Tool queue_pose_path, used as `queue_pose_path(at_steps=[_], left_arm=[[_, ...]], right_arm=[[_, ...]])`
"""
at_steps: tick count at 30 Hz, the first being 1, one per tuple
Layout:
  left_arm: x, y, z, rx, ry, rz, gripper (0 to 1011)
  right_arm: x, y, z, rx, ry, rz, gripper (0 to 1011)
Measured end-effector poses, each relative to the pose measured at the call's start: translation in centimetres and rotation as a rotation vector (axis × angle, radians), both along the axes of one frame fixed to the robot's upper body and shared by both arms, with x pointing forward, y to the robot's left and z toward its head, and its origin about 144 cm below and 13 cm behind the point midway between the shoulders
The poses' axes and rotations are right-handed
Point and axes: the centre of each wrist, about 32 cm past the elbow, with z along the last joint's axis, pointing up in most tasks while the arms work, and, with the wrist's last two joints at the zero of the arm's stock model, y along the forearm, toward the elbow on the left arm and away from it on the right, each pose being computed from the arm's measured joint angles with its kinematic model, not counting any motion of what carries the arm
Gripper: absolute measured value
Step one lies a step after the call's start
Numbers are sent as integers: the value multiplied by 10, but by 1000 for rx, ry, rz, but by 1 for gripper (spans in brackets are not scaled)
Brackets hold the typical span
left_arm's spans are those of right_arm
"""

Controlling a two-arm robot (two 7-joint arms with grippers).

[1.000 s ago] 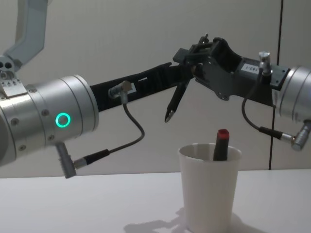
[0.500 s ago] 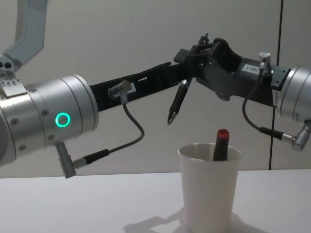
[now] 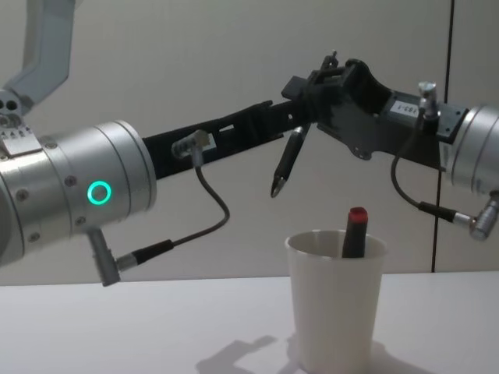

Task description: Place the pen into the pen holder.

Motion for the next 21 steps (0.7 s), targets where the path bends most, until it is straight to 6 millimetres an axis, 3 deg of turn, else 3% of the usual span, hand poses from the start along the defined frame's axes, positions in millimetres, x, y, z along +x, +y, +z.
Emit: queue_pose_path(at_steps=[8, 21], left_arm=[[0, 0, 0, 0, -1, 1, 999], [0, -1, 0, -2, -2, -5, 1001]], right_arm=[[0, -2, 0, 2, -6, 1, 132], [1, -19, 9, 26, -50, 9, 132]])
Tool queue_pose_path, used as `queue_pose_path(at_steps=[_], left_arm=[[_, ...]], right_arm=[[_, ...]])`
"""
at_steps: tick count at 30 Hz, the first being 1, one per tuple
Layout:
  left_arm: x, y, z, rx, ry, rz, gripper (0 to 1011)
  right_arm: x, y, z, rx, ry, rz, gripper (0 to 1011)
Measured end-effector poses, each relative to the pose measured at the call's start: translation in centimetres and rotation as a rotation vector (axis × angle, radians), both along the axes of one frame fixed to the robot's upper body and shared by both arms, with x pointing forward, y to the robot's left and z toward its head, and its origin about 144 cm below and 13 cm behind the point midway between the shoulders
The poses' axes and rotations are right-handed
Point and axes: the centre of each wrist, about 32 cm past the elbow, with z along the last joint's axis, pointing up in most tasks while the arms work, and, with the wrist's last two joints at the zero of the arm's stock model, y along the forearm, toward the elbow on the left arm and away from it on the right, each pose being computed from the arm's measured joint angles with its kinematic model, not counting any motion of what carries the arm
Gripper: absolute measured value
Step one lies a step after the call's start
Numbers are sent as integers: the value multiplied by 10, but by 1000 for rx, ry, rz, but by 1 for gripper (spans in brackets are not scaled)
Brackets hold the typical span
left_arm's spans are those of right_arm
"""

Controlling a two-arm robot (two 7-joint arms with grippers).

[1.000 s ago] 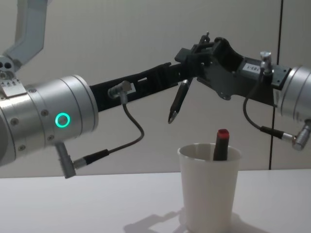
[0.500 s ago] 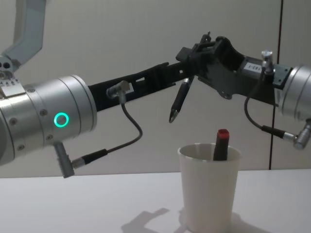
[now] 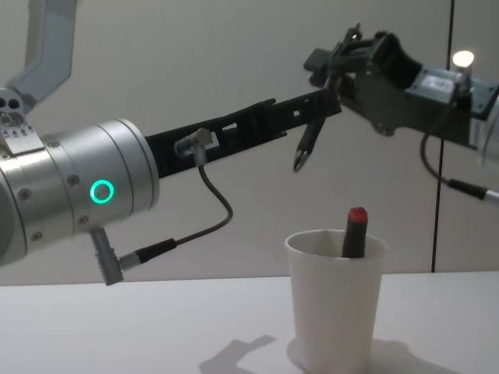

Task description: Place the pen into the pen holder.

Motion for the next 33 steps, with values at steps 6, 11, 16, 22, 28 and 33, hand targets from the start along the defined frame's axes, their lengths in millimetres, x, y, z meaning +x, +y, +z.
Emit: queue_pose_path(at_steps=[6, 11, 16, 22, 28, 33], left_arm=[[0, 0, 0, 0, 0, 0, 1001], [0, 0, 0, 0, 0, 1, 1001], [0, 0, 0, 1, 1, 2, 1000], [0, 1, 0, 1, 1, 2, 1001], [0, 1, 0, 1, 2, 3, 1001], [0, 1, 0, 1, 2, 3, 1001]], right_arm=[[0, -11, 6, 5, -21, -7, 132], [-1, -21, 10, 0, -35, -17, 132], [-2, -28, 13, -11, -45, -26, 132], [-3, -38, 15, -38, -60, -39, 132], [-5, -46, 18, -80, -79, -47, 132], [-6, -51, 19, -128, -103, -53, 132]])
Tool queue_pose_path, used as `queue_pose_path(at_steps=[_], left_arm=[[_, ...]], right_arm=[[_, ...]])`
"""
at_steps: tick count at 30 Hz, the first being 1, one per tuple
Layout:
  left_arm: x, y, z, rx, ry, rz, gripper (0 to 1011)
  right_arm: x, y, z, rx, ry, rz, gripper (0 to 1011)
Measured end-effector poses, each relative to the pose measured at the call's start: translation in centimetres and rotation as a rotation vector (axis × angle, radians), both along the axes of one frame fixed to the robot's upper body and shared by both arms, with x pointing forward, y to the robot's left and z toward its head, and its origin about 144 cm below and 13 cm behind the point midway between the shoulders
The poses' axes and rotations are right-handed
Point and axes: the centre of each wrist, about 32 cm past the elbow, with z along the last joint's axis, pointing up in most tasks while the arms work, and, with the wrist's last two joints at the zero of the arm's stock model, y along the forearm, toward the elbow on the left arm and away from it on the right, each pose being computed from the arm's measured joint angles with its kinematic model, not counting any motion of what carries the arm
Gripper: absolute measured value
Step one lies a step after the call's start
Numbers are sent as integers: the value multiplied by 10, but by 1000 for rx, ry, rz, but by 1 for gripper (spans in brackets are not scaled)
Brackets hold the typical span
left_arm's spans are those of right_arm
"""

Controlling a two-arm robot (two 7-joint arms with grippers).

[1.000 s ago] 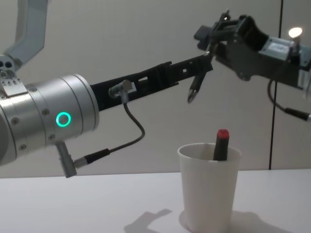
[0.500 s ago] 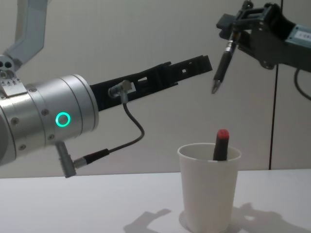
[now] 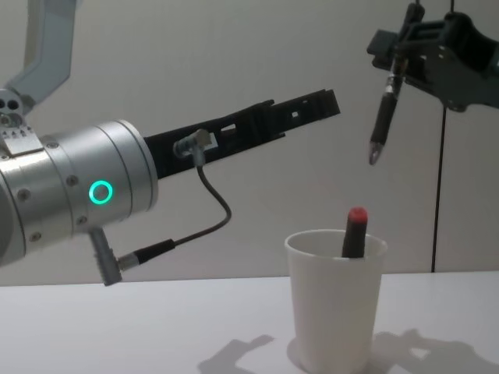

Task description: Place the pen into the pen holder.

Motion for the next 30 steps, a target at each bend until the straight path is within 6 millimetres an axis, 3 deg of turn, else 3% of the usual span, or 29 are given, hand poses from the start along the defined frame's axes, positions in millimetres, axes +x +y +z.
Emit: queue_pose_path(at_steps=[30], left_arm=[[0, 0, 0, 0, 0, 0, 1001]], right_arm=[[4, -12, 0, -290, -187, -30, 132]])
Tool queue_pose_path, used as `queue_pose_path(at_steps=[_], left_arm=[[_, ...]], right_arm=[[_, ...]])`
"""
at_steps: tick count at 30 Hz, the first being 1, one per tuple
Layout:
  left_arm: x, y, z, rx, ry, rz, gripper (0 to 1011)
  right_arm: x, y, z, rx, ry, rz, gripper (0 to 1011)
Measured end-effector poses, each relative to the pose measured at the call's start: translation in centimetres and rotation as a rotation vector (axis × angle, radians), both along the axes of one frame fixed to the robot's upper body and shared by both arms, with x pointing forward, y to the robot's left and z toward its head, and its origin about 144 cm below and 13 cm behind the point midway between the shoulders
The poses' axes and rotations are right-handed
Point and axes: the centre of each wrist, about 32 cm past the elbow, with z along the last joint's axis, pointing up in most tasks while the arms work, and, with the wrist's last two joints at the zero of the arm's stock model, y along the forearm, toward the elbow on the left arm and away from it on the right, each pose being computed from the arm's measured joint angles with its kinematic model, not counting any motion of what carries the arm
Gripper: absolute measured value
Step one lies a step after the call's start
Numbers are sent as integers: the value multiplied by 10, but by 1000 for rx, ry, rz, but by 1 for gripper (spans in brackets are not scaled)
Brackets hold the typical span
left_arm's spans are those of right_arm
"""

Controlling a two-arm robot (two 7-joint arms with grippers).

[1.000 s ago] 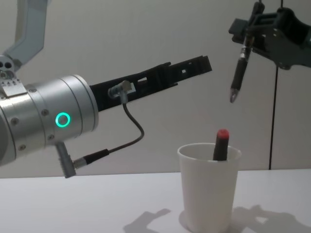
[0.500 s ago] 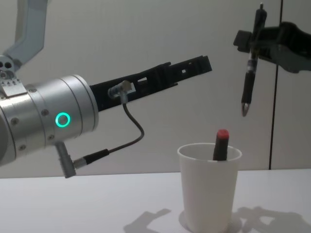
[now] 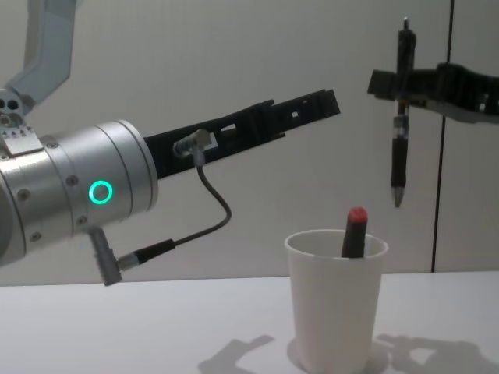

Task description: Place the pen into the pen holder.

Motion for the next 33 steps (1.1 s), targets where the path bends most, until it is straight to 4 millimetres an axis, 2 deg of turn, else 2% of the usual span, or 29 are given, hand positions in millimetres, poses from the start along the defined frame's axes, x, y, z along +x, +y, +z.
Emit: queue_pose_path(at_steps=[17, 33], left_arm=[[0, 0, 0, 0, 0, 0, 1001], [0, 0, 0, 0, 0, 0, 1001]], right_arm=[[4, 8, -6, -141, -96, 18, 132], [7, 15, -15, -205, -142, -11, 132]])
